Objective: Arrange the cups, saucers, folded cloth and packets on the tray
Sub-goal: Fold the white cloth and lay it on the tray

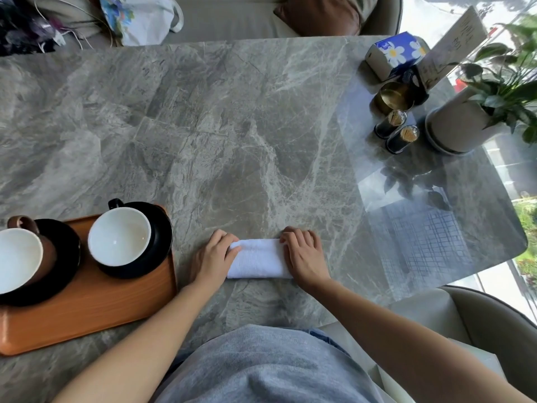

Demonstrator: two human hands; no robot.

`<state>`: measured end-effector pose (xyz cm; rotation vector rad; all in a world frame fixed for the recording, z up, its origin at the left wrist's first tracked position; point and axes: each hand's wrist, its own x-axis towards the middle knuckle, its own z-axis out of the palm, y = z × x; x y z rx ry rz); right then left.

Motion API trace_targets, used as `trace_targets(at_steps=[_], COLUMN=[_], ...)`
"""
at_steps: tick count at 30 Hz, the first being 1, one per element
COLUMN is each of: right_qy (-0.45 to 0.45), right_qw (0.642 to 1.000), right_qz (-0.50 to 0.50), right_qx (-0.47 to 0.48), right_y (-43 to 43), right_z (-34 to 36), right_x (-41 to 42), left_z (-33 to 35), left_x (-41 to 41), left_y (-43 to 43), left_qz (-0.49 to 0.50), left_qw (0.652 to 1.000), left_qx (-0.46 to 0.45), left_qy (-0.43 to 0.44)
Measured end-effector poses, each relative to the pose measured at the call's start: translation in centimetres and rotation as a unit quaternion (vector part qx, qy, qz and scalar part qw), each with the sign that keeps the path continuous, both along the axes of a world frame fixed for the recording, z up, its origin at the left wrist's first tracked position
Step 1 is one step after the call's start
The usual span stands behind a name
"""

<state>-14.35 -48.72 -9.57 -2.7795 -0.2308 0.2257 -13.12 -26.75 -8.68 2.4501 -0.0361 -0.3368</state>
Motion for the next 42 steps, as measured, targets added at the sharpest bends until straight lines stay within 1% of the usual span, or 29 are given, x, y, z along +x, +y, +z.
trace_targets(at_steps=[3, 5, 7, 10, 12, 13, 15, 16, 18, 21, 28, 33, 38, 40, 42], right_qy=[0.001, 0.007, 0.004, -0.034, -0.041, -0.034, -0.006, 0.008, 0.036, 0.067, 0.071, 0.061, 0.071, 0.074, 0.071], right_qw=[1.000, 1.000, 1.000, 0.999, 0.996, 0.994, 0.989, 0.986, 0.985, 0.985, 0.985, 0.988, 0.988, 0.987, 0.987], right_qz=[-0.002, -0.006, 0.000, 0.034, 0.074, 0.101, 0.150, 0.164, 0.167, 0.155, 0.152, 0.140, 0.134, 0.137, 0.142], right_qx=[-0.003, -0.009, -0.003, 0.020, 0.022, 0.015, -0.011, -0.021, -0.031, -0.040, -0.047, -0.034, -0.042, -0.037, -0.020], right_y=[0.2, 0.2, 0.1, 0.4, 1.0, 1.3, 1.8, 1.8, 1.3, 0.7, 0.4, 0.5, 0.6, 0.6, 0.4], right_z=[0.1, 0.4, 1.2, 2.6, 3.3, 3.4, 3.1, 2.8, 2.1, 1.1, -0.1, -0.7, -0.8, -0.6, -0.1], right_x=[0.0, 0.1, 0.2, 0.2, 0.0, -0.2, -0.7, -0.9, -1.2, -1.4, -1.1, -1.0, -0.9, -0.8, -0.8], left_z=[0.1, 0.4, 1.0, 2.1, 2.5, 2.5, 2.2, 2.0, 1.6, 1.1, 0.4, 0.4, 0.7, 0.7, 0.4], left_x=[-0.1, -0.3, -0.6, -1.4, -2.2, -2.7, -3.3, -3.4, -3.2, -2.6, -2.0, -1.8, -1.8, -1.7, -2.0], left_y=[0.2, 0.2, 0.4, 0.4, -0.2, -0.7, -1.5, -1.6, -1.6, -1.2, -0.5, -0.7, -0.8, -1.1, -1.0], left_qz=[-0.028, -0.052, -0.058, -0.071, -0.140, -0.187, -0.256, -0.267, -0.261, -0.265, -0.278, -0.287, -0.275, -0.275, -0.258], left_qw=[0.999, 0.996, 0.994, 0.983, 0.970, 0.958, 0.931, 0.924, 0.922, 0.930, 0.931, 0.924, 0.925, 0.928, 0.942], left_qx=[0.045, 0.068, 0.083, 0.110, 0.130, 0.153, 0.216, 0.243, 0.267, 0.246, 0.236, 0.253, 0.262, 0.250, 0.212], left_qy=[0.003, -0.012, -0.048, -0.128, -0.148, -0.154, -0.144, -0.129, -0.100, -0.062, -0.018, -0.007, -0.023, -0.025, -0.016])
